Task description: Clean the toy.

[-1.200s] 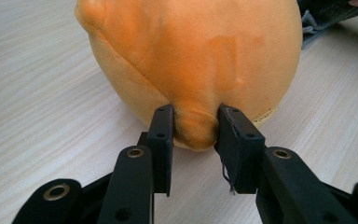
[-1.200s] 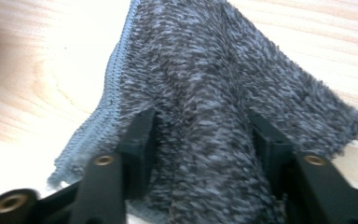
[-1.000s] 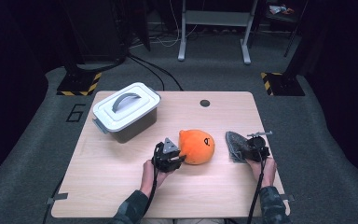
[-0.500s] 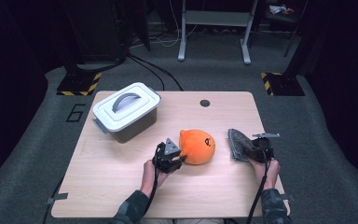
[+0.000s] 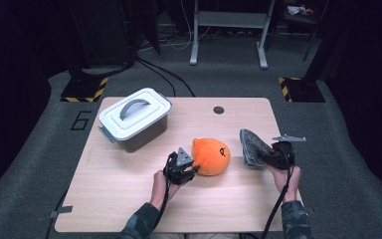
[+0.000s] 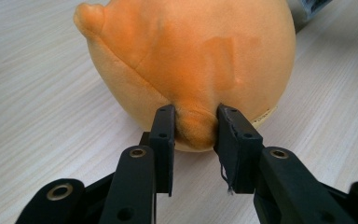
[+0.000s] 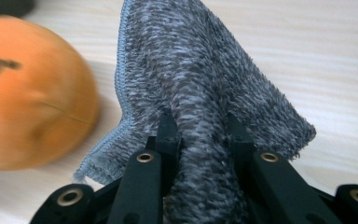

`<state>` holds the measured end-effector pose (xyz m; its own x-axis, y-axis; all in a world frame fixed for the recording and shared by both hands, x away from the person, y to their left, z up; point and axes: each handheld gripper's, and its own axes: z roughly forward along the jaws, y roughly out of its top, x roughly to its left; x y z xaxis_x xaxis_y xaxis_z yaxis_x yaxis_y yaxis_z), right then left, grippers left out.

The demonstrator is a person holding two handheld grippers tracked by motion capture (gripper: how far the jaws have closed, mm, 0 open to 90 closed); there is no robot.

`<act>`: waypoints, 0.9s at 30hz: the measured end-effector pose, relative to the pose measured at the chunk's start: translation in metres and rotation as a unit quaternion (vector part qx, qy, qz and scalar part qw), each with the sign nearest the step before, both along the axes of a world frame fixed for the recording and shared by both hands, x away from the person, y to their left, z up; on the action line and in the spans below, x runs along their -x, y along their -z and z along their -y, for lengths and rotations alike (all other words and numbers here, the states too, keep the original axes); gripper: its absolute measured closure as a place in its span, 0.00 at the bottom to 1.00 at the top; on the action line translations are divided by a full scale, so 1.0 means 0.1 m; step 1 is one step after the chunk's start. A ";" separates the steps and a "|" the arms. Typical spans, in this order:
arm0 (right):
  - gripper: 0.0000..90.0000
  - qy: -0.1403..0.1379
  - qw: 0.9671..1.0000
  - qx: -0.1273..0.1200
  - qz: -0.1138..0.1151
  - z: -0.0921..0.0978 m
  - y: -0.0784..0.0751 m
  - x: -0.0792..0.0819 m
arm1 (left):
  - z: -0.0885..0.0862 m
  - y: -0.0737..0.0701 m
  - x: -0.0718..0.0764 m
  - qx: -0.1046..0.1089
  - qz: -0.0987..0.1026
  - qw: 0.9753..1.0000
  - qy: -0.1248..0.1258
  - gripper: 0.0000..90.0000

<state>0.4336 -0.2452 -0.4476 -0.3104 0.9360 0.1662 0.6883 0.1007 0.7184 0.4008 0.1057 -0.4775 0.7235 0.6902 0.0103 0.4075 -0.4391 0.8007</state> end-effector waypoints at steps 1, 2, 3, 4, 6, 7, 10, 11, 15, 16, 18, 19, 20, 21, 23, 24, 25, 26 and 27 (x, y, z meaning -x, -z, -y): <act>0.81 -0.007 1.000 0.001 0.006 -0.02 -0.04 0.00 | 0.00 0.00 0.00 0.000 0.001 1.000 0.001 0.76; 0.81 -0.011 1.000 -0.001 0.007 -0.05 -0.08 0.01 | 0.00 0.00 0.00 -0.001 0.001 1.000 0.003 0.76; 0.81 -0.017 1.000 -0.005 0.010 -0.08 -0.11 0.01 | 0.00 -0.01 0.00 -0.001 0.002 1.000 0.003 0.76; 0.81 -0.022 1.000 -0.007 0.013 -0.11 -0.15 0.02 | 0.01 0.00 0.00 0.001 0.002 1.000 0.001 0.76; 0.80 -0.034 0.999 -0.009 0.017 -0.19 -0.23 0.02 | 0.00 -0.01 0.00 -0.001 0.003 1.000 0.002 0.76; 0.80 -0.041 0.999 -0.010 0.022 -0.22 -0.27 0.02 | 0.00 -0.01 -0.01 -0.002 0.002 1.000 0.003 0.76; 0.80 -0.060 0.998 -0.005 0.030 -0.34 -0.38 0.04 | 0.01 -0.02 -0.01 0.000 0.003 1.000 0.003 0.76; 0.80 -0.067 0.997 -0.004 0.033 -0.38 -0.41 0.04 | 0.02 -0.02 -0.01 0.000 0.003 1.000 0.003 0.76; 0.80 -0.089 0.995 0.005 0.039 -0.54 -0.52 0.03 | 0.03 -0.04 -0.01 0.001 0.003 1.000 0.006 0.76; 0.80 -0.096 0.995 0.008 0.041 -0.58 -0.54 0.03 | 0.03 -0.05 -0.01 0.002 0.003 1.000 0.005 0.76; 0.80 -0.102 0.994 0.010 0.040 -0.65 -0.56 0.02 | 0.04 -0.05 -0.01 0.000 0.003 1.000 0.008 0.76; 0.80 -0.107 0.993 0.011 0.038 -0.69 -0.58 0.01 | 0.04 -0.06 -0.01 0.001 0.003 1.000 0.007 0.76; 0.80 -0.112 0.993 0.014 0.039 -0.72 -0.59 0.00 | 0.04 -0.06 -0.01 0.002 0.003 1.000 0.006 0.76; 0.80 -0.115 0.992 0.016 0.040 -0.76 -0.60 0.00 | 0.04 -0.05 -0.01 0.003 0.004 1.000 0.005 0.77; 0.80 -0.125 0.991 0.016 0.040 -0.85 -0.62 -0.02 | 0.04 -0.06 -0.01 0.000 0.005 1.000 0.006 0.78; 0.80 -0.131 0.990 0.017 0.042 -0.88 -0.62 -0.03 | 0.04 -0.06 -0.01 0.000 0.006 1.000 0.006 0.78; 0.80 -0.135 0.990 0.014 0.038 -0.92 -0.63 -0.03 | 0.04 -0.06 -0.01 -0.001 0.007 1.000 0.004 0.78; 0.80 -0.142 0.989 0.011 0.040 -0.96 -0.64 -0.04 | 0.04 -0.06 -0.01 -0.001 0.007 1.000 0.004 0.79; 0.80 -0.144 0.989 0.010 0.039 -1.01 -0.65 -0.05 | 0.04 -0.06 -0.01 0.000 0.007 1.000 0.004 0.79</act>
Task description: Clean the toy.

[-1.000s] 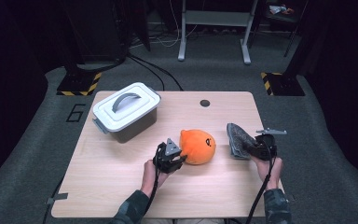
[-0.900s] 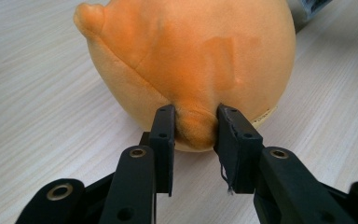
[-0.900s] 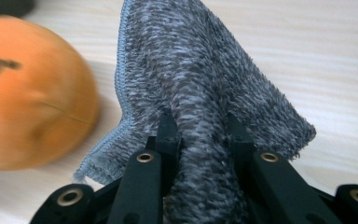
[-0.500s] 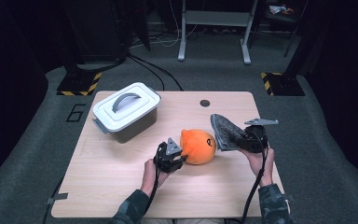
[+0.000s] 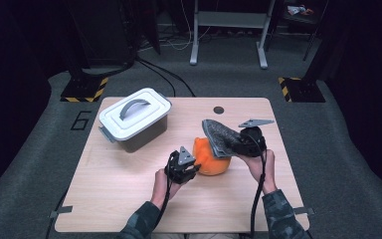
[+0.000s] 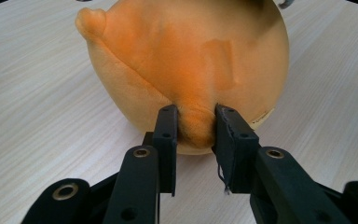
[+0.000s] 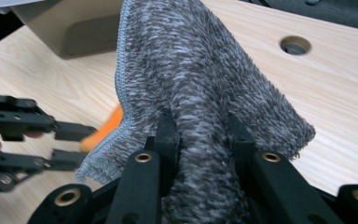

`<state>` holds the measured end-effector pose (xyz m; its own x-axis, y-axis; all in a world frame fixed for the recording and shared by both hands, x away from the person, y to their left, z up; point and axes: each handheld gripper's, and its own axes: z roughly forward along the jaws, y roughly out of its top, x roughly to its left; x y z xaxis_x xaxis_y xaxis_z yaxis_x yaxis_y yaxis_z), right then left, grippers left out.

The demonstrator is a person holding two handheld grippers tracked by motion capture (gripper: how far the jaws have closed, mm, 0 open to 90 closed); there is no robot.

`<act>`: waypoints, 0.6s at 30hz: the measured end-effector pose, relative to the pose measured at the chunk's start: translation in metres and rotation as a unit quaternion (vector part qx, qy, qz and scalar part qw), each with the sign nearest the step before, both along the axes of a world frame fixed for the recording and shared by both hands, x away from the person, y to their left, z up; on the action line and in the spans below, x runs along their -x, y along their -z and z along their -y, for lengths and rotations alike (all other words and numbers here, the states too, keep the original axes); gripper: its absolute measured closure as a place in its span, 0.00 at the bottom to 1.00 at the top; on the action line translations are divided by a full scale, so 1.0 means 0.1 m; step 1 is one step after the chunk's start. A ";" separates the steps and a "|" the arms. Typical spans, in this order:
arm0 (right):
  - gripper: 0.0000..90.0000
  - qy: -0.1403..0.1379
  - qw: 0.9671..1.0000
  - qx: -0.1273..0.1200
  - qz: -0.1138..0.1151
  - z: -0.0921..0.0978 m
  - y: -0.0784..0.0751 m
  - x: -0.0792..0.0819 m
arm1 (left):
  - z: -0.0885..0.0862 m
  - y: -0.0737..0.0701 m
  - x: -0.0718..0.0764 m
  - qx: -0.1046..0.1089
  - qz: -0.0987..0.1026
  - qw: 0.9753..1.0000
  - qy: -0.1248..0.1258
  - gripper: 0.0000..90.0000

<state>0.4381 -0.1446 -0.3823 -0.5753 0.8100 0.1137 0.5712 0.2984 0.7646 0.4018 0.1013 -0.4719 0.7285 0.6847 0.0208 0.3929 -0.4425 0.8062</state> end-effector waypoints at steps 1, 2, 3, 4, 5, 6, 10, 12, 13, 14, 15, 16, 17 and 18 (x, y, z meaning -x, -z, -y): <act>0.80 -0.004 1.000 0.003 0.002 -0.05 -0.01 -0.01 | 0.00 0.00 0.00 0.000 0.001 1.000 0.000 0.79; 0.80 -0.009 1.000 0.002 0.003 -0.09 -0.01 -0.01 | 0.00 0.00 0.01 -0.001 0.001 1.000 0.000 0.79; 0.80 -0.014 1.000 0.005 0.002 -0.14 -0.01 -0.02 | 0.00 -0.01 0.00 -0.002 0.000 1.000 0.002 0.80; 0.79 -0.016 1.000 0.009 0.004 -0.20 -0.01 -0.03 | 0.00 -0.01 0.01 -0.001 -0.001 1.000 0.003 0.80; 0.79 -0.020 1.000 0.017 0.005 -0.25 -0.01 -0.04 | 0.01 0.00 0.01 0.000 0.003 1.000 0.003 0.80; 0.79 -0.027 0.999 0.018 0.002 -0.29 0.01 -0.06 | 0.01 0.00 0.01 -0.001 0.004 1.000 0.004 0.80; 0.79 -0.038 0.999 0.028 -0.001 -0.44 0.04 -0.09 | 0.01 0.00 0.01 -0.002 0.005 1.000 0.008 0.80; 0.79 -0.040 0.999 0.027 -0.006 -0.50 0.06 -0.10 | 0.01 0.00 0.01 0.001 0.005 1.000 0.008 0.81; 0.79 -0.045 0.999 0.031 0.000 -0.51 0.08 -0.11 | 0.01 0.00 0.02 0.001 0.006 1.000 0.009 0.81; 0.79 -0.044 0.999 0.029 -0.007 -0.54 0.08 -0.11 | 0.01 0.00 0.02 0.001 0.007 1.000 0.009 0.81; 0.78 -0.049 0.998 0.030 -0.005 -0.56 0.10 -0.12 | 0.01 0.00 0.02 0.001 0.009 1.000 0.008 0.82; 0.78 -0.048 0.998 0.035 -0.006 -0.58 0.12 -0.12 | 0.02 0.00 0.03 0.003 0.012 1.000 0.007 0.82; 0.77 -0.049 0.998 0.037 -0.002 -0.59 0.14 -0.13 | 0.01 -0.01 0.03 0.000 0.014 1.000 0.009 0.82; 0.78 -0.047 0.998 0.039 -0.009 -0.61 0.16 -0.13 | 0.01 -0.01 0.03 0.001 0.010 1.000 0.012 0.83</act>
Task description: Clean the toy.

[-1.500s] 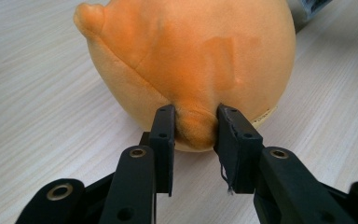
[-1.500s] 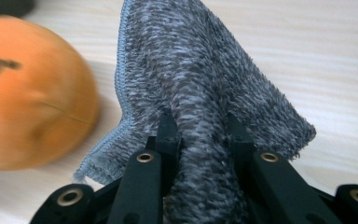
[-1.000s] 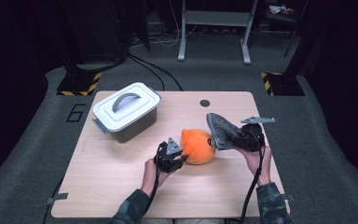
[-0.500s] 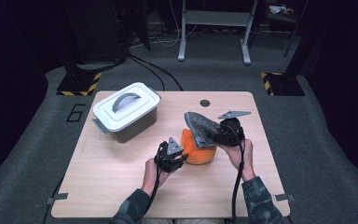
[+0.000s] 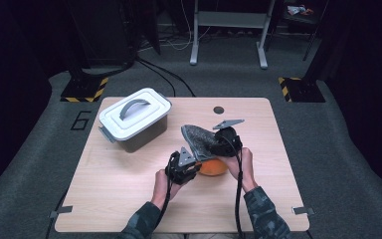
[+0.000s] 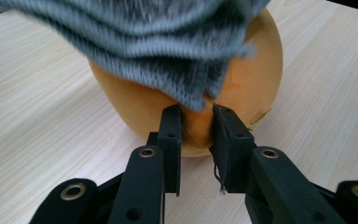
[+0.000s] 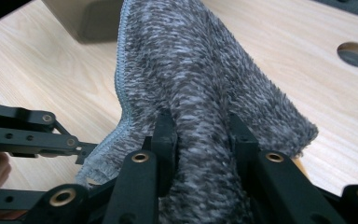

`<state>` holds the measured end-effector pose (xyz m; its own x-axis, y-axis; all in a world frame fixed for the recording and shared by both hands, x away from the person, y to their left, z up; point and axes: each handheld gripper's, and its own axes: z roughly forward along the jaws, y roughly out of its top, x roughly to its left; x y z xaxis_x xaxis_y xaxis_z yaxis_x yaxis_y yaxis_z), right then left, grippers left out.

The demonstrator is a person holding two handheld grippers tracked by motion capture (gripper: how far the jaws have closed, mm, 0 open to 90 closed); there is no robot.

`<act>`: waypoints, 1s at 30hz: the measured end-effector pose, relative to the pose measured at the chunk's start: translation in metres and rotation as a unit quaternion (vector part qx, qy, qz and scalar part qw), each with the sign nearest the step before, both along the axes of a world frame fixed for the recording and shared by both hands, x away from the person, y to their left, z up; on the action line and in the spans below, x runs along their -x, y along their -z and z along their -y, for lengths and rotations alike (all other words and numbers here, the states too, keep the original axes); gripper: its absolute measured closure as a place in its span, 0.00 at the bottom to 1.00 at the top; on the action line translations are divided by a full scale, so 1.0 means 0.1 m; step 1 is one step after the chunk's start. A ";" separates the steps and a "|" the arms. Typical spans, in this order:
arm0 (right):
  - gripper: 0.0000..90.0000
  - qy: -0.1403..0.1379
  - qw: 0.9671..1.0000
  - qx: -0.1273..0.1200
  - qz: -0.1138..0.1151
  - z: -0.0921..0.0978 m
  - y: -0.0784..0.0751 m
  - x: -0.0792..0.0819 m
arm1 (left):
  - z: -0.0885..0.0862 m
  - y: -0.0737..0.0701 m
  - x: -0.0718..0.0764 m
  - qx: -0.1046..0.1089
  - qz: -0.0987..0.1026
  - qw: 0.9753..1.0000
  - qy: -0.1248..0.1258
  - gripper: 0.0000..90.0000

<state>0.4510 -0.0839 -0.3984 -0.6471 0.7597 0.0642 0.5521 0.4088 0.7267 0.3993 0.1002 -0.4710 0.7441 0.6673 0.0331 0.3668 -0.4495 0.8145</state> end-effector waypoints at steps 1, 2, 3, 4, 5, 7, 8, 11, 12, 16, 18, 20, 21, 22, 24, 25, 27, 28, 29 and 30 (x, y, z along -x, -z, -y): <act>0.77 0.002 1.000 0.000 -0.003 -0.02 0.03 0.00 | 0.00 0.00 0.00 0.002 0.000 1.000 0.000 0.83; 0.77 0.003 1.000 0.005 -0.004 -0.03 0.05 -0.01 | 0.01 0.01 0.00 0.007 0.000 1.000 -0.002 0.83; 0.78 0.002 1.000 0.013 -0.002 -0.03 0.07 -0.01 | 0.01 0.01 0.00 0.007 -0.001 1.000 -0.002 0.83; 0.78 0.005 1.000 0.015 0.001 -0.04 0.08 -0.01 | 0.01 0.01 0.00 0.008 -0.003 1.000 -0.001 0.83; 0.78 0.008 1.000 0.018 -0.002 -0.05 0.09 0.00 | 0.00 0.01 0.00 0.006 -0.009 1.000 0.005 0.84; 0.78 0.006 1.000 0.028 0.005 -0.06 0.11 -0.01 | 0.01 0.01 0.00 0.005 -0.008 1.000 0.006 0.84; 0.78 0.004 0.999 0.031 0.006 -0.06 0.11 0.00 | 0.00 0.01 0.00 0.006 -0.010 1.000 0.006 0.84; 0.78 0.005 0.999 0.038 0.010 -0.07 0.12 0.01 | -0.01 0.01 -0.01 0.006 -0.012 1.000 0.007 0.84; 0.78 0.005 0.999 0.039 0.010 -0.07 0.12 0.01 | -0.01 0.01 -0.01 0.008 -0.014 1.000 0.006 0.84; 0.78 0.007 0.999 0.038 0.009 -0.05 0.12 0.02 | -0.01 0.02 -0.01 0.015 -0.017 1.000 0.003 0.84; 0.78 0.005 0.999 0.038 0.009 -0.04 0.12 0.02 | -0.01 0.03 -0.01 0.018 -0.023 1.000 0.003 0.84; 0.78 0.013 0.999 0.034 0.006 -0.04 0.12 0.03 | -0.01 0.03 0.00 0.019 -0.022 1.000 0.001 0.84; 0.78 0.008 0.999 0.037 0.007 -0.03 0.12 0.03 | -0.01 0.03 0.00 0.019 -0.024 1.000 0.000 0.84; 0.78 0.004 0.999 0.040 0.010 -0.01 0.11 0.03 | -0.01 0.03 0.00 0.019 -0.023 1.000 0.000 0.84; 0.78 0.006 0.999 0.038 0.009 0.00 0.11 0.03 | -0.01 0.03 0.00 0.021 -0.024 1.000 0.000 0.84; 0.78 0.009 0.999 0.037 0.007 0.01 0.11 0.03 | -0.01 0.03 0.00 0.020 -0.021 1.000 0.000 0.84; 0.78 0.011 0.999 0.036 0.007 0.04 0.11 0.03 | -0.01 0.04 0.00 0.023 -0.022 1.000 0.000 0.84; 0.78 0.012 0.999 0.037 0.006 0.05 0.11 0.03 | -0.01 0.04 0.00 0.024 -0.022 0.999 -0.001 0.84; 0.77 0.017 0.999 0.034 0.005 0.06 0.11 0.03 | -0.01 0.04 0.00 0.024 -0.022 0.999 -0.001 0.84; 0.77 0.023 0.999 0.033 0.003 0.08 0.11 0.04 | -0.01 0.04 0.00 0.024 -0.023 0.999 -0.001 0.84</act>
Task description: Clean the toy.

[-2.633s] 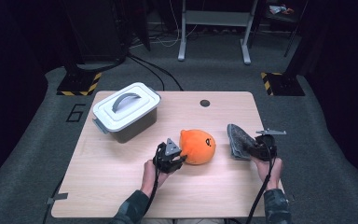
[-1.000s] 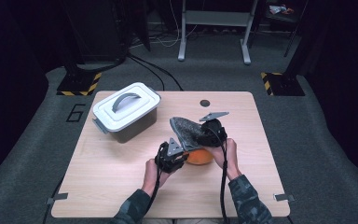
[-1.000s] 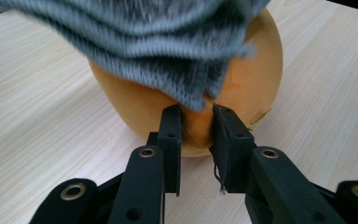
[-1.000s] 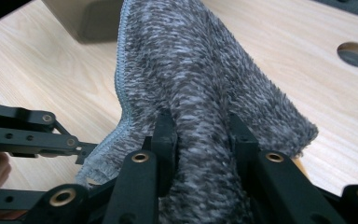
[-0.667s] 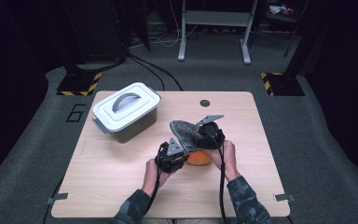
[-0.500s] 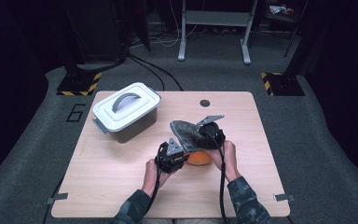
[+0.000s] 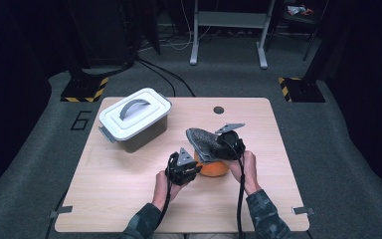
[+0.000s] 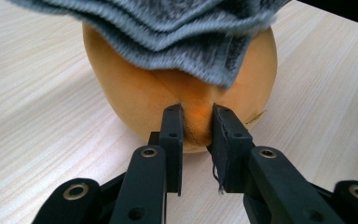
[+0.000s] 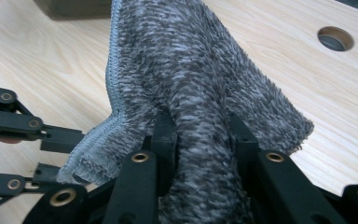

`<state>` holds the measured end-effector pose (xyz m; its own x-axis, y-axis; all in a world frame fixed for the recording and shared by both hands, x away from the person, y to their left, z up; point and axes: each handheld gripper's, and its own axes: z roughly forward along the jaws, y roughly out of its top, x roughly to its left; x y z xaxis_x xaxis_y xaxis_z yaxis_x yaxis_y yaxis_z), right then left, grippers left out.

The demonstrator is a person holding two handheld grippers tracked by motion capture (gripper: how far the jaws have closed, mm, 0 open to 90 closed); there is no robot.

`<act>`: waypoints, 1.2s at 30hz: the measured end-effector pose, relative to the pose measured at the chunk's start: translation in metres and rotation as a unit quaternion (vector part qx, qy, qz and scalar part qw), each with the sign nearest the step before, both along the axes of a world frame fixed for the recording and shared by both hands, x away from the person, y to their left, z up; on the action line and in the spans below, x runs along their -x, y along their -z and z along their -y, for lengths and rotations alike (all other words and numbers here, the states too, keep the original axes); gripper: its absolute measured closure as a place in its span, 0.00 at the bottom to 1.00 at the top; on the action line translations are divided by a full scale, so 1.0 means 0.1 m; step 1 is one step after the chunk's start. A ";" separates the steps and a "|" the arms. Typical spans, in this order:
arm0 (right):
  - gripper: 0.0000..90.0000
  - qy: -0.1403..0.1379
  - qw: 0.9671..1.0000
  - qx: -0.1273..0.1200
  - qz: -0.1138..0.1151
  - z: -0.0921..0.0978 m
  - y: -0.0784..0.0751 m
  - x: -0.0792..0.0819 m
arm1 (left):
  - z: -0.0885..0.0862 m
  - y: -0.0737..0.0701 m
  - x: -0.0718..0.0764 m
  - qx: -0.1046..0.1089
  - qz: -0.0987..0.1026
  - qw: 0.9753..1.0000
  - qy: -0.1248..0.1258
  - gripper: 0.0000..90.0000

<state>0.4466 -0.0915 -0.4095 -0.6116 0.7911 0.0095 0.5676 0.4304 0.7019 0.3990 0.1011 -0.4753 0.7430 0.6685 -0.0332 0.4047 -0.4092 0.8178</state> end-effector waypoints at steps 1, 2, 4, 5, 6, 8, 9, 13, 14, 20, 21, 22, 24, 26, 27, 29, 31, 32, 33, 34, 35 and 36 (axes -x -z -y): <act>0.77 -0.001 1.000 0.002 0.003 0.02 0.00 0.00 | 0.00 0.00 0.00 0.000 0.000 1.000 0.000 0.84; 0.77 0.000 1.000 0.003 0.002 0.04 0.00 0.00 | 0.00 0.00 0.00 -0.001 0.000 1.000 0.000 0.84; 0.77 0.008 1.000 0.002 0.004 0.08 0.00 0.00 | 0.00 0.00 0.00 0.002 -0.004 1.000 -0.004 0.84; 0.77 0.009 1.000 0.002 0.004 0.10 0.01 0.00 | 0.00 0.00 0.00 0.001 -0.007 1.000 -0.003 0.84; 0.77 0.014 1.000 -0.001 0.000 0.12 0.01 0.01 | 0.00 0.01 -0.01 0.003 -0.006 1.000 -0.005 0.84; 0.77 0.019 1.000 -0.002 0.001 0.17 0.02 0.02 | 0.00 0.01 0.00 0.006 -0.008 1.000 -0.007 0.84; 0.77 0.022 1.000 -0.002 0.002 0.19 0.03 0.03 | 0.00 0.01 0.00 0.005 -0.009 1.000 -0.005 0.84; 0.76 0.028 1.000 0.002 0.003 0.29 0.05 0.05 | 0.01 0.02 0.00 0.005 -0.011 1.000 -0.008 0.84; 0.76 0.032 0.999 0.000 0.004 0.31 0.06 0.05 | 0.01 0.02 0.00 0.006 -0.010 1.000 -0.008 0.84; 0.76 0.055 0.998 -0.004 -0.004 0.47 0.12 0.05 | 0.00 0.03 0.01 0.004 -0.012 1.000 -0.010 0.84; 0.76 0.056 0.998 -0.002 -0.003 0.50 0.13 0.05 | 0.00 0.03 0.01 0.005 -0.012 1.000 -0.010 0.84; 0.76 0.060 0.998 -0.005 -0.006 0.52 0.14 0.06 | 0.00 0.03 0.01 0.005 -0.012 1.000 -0.010 0.84; 0.76 0.065 0.998 -0.006 -0.009 0.57 0.17 0.06 | 0.00 0.03 0.01 0.006 -0.012 1.000 -0.010 0.84; 0.76 0.069 0.997 -0.010 -0.013 0.62 0.19 0.06 | 0.00 0.03 0.01 0.005 -0.012 1.000 -0.010 0.84; 0.76 0.071 0.997 -0.009 -0.014 0.64 0.21 0.06 | 0.00 0.03 0.01 0.006 -0.013 1.000 -0.010 0.84; 0.76 0.073 0.997 -0.012 -0.016 0.65 0.23 0.06 | 0.00 0.03 0.01 0.006 -0.012 1.000 -0.010 0.84; 0.76 0.080 0.996 -0.015 -0.022 0.70 0.27 0.05 | 0.00 0.04 0.00 0.009 -0.013 1.000 -0.010 0.84; 0.76 0.084 0.996 -0.014 -0.021 0.70 0.27 0.05 | 0.00 0.03 0.00 0.007 -0.014 1.000 -0.010 0.84; 0.76 0.083 0.996 -0.015 -0.023 0.71 0.28 0.06 | 0.00 0.03 0.00 0.007 -0.014 1.000 -0.010 0.84; 0.76 0.084 0.996 -0.016 -0.024 0.72 0.30 0.05 | 0.00 0.03 0.00 0.006 -0.012 1.000 -0.010 0.84; 0.76 0.087 0.996 -0.015 -0.025 0.73 0.30 0.05 | 0.00 0.03 0.01 0.006 -0.012 1.000 -0.010 0.84; 0.76 0.085 0.996 -0.014 -0.024 0.74 0.31 0.04 | 0.00 0.03 0.01 0.006 -0.012 1.000 -0.010 0.84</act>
